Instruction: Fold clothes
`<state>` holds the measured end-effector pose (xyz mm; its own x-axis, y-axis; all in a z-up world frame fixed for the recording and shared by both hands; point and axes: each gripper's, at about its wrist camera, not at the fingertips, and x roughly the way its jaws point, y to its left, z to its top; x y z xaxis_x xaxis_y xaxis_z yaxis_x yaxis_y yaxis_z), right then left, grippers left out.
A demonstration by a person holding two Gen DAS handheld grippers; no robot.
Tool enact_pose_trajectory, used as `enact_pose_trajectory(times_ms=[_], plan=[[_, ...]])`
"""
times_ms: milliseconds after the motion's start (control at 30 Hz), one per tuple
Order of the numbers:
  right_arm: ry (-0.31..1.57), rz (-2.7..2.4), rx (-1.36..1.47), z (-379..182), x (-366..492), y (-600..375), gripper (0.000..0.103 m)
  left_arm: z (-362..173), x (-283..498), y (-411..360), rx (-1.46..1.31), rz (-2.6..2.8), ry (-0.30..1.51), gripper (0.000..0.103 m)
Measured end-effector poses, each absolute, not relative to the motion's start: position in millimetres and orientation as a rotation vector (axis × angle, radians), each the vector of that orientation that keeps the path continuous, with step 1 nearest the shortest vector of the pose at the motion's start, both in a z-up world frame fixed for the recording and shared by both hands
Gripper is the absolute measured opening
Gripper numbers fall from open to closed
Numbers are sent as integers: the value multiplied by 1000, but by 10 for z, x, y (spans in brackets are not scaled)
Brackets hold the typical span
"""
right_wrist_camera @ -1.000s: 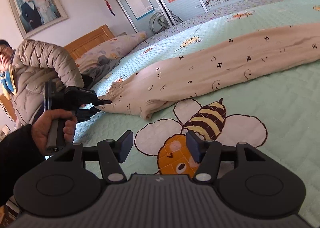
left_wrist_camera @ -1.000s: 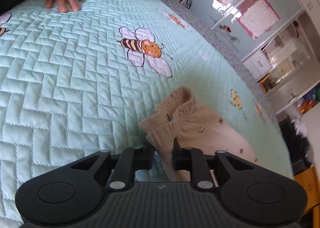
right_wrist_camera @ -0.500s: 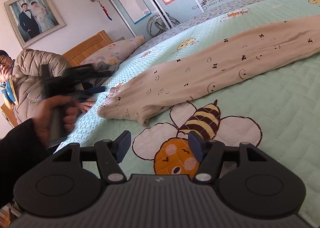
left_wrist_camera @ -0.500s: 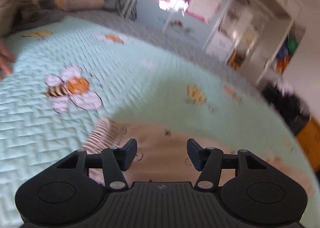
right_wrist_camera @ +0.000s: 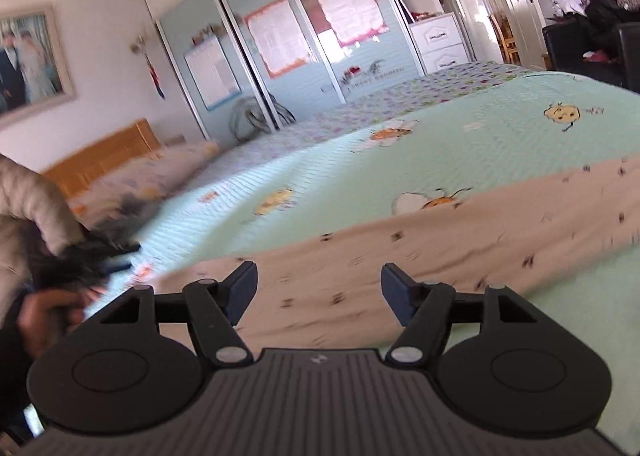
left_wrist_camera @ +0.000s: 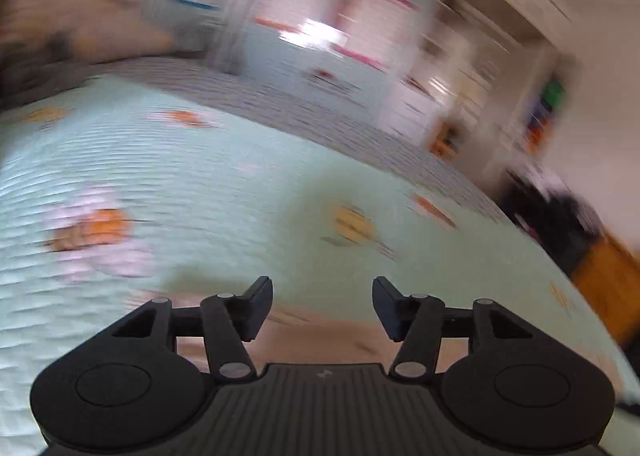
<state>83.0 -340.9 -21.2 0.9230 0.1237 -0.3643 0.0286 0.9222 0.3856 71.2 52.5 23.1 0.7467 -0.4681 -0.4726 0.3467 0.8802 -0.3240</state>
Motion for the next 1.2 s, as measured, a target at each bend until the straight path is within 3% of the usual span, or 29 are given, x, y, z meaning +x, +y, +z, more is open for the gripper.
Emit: enact_pose_trajectory(times_ms=[167,300,533,600,667,833,967,1033,1200], plan=[[489,42,324,-411,1214,-3469,70,-79,770,-737,-81,-693,733,58],[601,-13,336,-673,963,-3646,67,-285,942,-1198,13,-686,762,58],[412,21,368,-470,541,-3901,69,-69,967,-1184,-153,-663,713,60],[381,34,347,-376,711,-3922,78,-28,863,-1413,-117,-738,724,61],[401,35,342,-351,939,-4006,79,-38,749,-1662,-61,-794,727,61],[429,15,426,-372,1209,-4440,72,-186,539,-2015,38,-758,684,61],[531,3,305,-363,1564,-4539,55,-116,230,-1877,16,-728,641,64],[565,38,184,-350,1673,-4510,53,-55,12,-1744,29,-745,593,75],[586,80,4,-342,1798,-4679,52,-69,-326,-1556,43,-768,536,77]])
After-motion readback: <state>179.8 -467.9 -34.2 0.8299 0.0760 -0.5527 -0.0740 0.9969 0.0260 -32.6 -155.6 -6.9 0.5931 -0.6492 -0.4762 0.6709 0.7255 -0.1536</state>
